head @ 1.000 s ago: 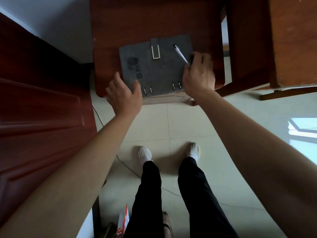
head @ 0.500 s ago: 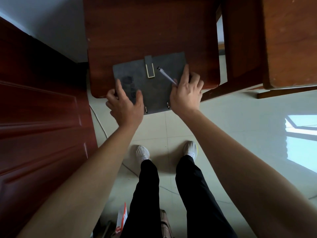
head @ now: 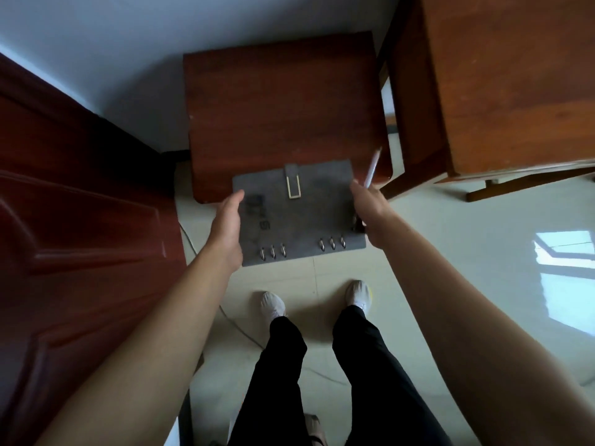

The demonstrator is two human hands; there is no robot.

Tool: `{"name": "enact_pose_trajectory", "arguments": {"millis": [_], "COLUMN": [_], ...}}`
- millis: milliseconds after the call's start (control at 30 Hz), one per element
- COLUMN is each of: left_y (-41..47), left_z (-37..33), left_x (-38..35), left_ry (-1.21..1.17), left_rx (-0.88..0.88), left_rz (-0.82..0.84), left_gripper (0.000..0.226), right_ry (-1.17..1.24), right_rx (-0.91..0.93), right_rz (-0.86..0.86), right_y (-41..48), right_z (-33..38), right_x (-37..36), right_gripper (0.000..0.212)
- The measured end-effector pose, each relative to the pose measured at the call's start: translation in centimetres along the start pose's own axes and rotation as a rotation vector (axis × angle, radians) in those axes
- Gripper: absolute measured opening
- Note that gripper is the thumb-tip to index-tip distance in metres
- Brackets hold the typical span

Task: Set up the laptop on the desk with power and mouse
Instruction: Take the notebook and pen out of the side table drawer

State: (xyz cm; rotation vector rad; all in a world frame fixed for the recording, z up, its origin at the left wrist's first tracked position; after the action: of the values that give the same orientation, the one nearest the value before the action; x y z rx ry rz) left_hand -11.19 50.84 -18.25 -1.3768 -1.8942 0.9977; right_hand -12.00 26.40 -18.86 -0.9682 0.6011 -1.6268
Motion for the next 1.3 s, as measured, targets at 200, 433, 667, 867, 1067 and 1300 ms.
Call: {"name": "enact_pose_trajectory", "arguments": {"millis": [200, 433, 667, 867, 1067, 1300], "left_y": [-8.8, -19.8, -32.0, -39.7, -45.9, -49.8], "left_z": [-4.1, -8.2, -6.5, 1.3, 9.8, 17.1], "left_x": [-1.2, -12.4, -25.6, -37.2, -48.7, -62.1], "left_ry": [-0.020, 0.236, 0.627, 0.791, 0.842, 0.949], "left_rx": [0.045, -0.018, -0.096, -0.034, 0.009, 0.069], "left_rz": [0.261, 0.626, 0.912, 1.004, 1.079, 1.105], "left_gripper": [0.036, 0.043, 0.066, 0.076, 0.073, 0.062], "right_ry": [0.405, 0.725, 0.990, 1.114, 1.181, 1.255], "right_rx": [0.112, 0.178, 0.290, 0.293, 0.299, 0.249], "right_rz": [0.067, -0.079, -0.156, -0.231, -0.284, -0.395], "right_y": [-10.4, -22.1, -31.5, -35.3, -36.9, -35.3], "right_z": [-0.5, -2.5, -8.8, -18.6, -28.0, -34.3], "right_x": [5.6, 18.1, 31.6, 42.9, 53.8, 65.6], "right_gripper": [0.033, 0.047, 0.059, 0.062, 0.065, 0.070]}}
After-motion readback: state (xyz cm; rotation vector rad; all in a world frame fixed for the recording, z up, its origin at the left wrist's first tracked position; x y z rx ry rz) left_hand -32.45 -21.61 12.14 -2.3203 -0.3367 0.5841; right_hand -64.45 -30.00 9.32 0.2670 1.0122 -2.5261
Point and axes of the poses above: each hand's wrist, its own y-axis towards the middle knuckle, its own x-axis out of the back of the hand, z = x × y, the point moved 1 cm from there along y, towards the middle knuckle, and after that the axes turned 5 degrees about -y, right-handed, at the moved point
